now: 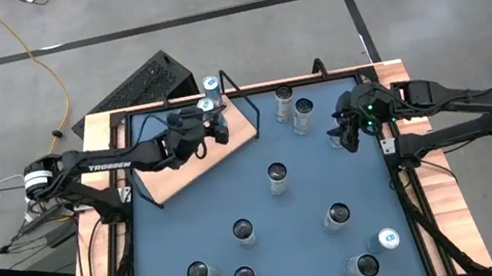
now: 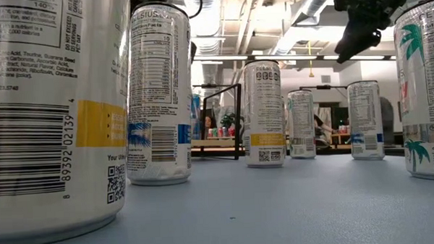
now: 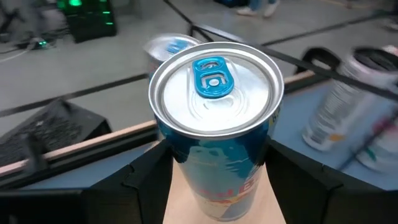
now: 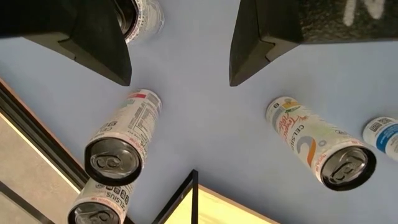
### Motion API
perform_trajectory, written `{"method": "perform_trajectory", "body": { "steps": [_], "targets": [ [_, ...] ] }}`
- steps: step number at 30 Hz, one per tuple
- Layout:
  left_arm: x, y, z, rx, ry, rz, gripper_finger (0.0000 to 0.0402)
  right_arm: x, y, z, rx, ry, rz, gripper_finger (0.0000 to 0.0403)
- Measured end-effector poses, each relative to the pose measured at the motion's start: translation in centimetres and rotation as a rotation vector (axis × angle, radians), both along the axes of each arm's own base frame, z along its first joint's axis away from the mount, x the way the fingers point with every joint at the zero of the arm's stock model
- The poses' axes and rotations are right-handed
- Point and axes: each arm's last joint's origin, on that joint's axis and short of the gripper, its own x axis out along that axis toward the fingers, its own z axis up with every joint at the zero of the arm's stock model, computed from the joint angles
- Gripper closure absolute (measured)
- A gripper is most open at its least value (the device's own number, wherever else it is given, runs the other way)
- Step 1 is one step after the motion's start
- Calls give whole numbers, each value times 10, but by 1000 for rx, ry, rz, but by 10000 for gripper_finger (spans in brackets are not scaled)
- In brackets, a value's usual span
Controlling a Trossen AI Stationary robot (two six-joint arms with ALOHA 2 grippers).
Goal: Place canned beverage on shelf
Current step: Put the left blue soda can on the shelf aligned with the other blue soda can
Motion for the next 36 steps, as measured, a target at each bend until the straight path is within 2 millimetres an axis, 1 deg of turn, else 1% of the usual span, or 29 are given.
{"method": "perform_trajectory", "body": {
  "steps": [5,8,12,15,19,21,25,27,31,34,36],
  "targets": [
    [-1,1,0,-24,-26,58,181,0,0,0,-1,1,-2,148],
    [-1,1,1,-44,-76,83,181,0,0,0,-2,1,-3,148],
    [0,-1,1,-55,-104,83,181,0,0,0,1,0,-7,148],
    [6,-4,-1,-61,-84,60,182,0,0,0,1,-1,-7,148],
    [26,-4,4,-63,-10,43,183,0,0,0,3,-2,-11,148],
    [36,-5,6,-57,74,78,183,2,-1,-1,12,-2,-23,148],
    [58,-5,8,-54,168,158,184,5,-1,-3,17,17,-25,148],
    [67,-4,5,-72,176,181,184,7,-2,-5,20,29,-24,148],
    [85,-7,-7,-91,168,173,184,13,-3,-10,26,66,-23,148],
    [91,-7,-9,-93,120,177,184,18,-5,-14,20,98,-9,148],
    [90,-6,-9,-87,115,193,184,23,-5,-17,22,121,-4,148]
  ]
}}
